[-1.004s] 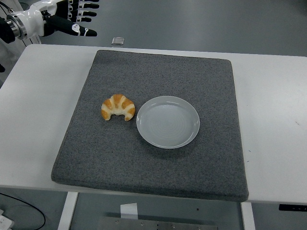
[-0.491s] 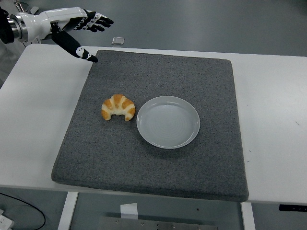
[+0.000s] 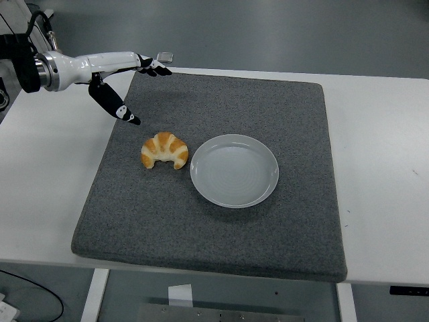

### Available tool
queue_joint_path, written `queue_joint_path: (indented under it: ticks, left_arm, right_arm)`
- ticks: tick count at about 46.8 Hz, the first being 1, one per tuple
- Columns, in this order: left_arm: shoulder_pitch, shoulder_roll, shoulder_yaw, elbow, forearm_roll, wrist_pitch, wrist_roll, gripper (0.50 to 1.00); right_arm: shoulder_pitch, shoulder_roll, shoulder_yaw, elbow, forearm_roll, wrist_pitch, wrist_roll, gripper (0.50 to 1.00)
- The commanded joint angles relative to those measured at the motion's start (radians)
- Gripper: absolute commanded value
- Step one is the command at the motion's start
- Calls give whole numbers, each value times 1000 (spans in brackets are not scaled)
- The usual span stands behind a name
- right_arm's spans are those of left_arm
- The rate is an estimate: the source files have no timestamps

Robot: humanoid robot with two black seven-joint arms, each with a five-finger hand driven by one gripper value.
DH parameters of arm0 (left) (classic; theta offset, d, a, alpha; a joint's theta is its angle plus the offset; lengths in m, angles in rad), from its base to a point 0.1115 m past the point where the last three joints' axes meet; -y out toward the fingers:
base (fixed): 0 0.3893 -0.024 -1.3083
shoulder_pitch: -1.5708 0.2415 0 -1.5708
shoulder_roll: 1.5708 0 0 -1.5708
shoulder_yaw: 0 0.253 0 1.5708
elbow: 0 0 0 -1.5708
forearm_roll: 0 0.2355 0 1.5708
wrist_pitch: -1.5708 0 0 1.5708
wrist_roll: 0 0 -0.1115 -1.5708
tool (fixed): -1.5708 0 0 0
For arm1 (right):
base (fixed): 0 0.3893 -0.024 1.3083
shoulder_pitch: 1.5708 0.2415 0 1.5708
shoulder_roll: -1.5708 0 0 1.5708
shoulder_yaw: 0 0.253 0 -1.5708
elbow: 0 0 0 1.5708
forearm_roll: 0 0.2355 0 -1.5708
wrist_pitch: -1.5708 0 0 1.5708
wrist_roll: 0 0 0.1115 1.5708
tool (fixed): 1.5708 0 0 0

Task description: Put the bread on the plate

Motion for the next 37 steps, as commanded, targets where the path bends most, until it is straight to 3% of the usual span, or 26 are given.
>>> queue_joint_path:
  ticks: [1,16,37]
  left_arm:
    - [13,-13,23,-12,25,47,0,994]
    - [139,-101,40,0,244,213,12,999]
    - [193,-179,56,80,268,256,29,999]
  right_arm:
    - [0,0,0,0,0,0,0,932]
    - [0,0,0,0,0,0,0,932]
    - [0,0,0,0,0,0,0,932]
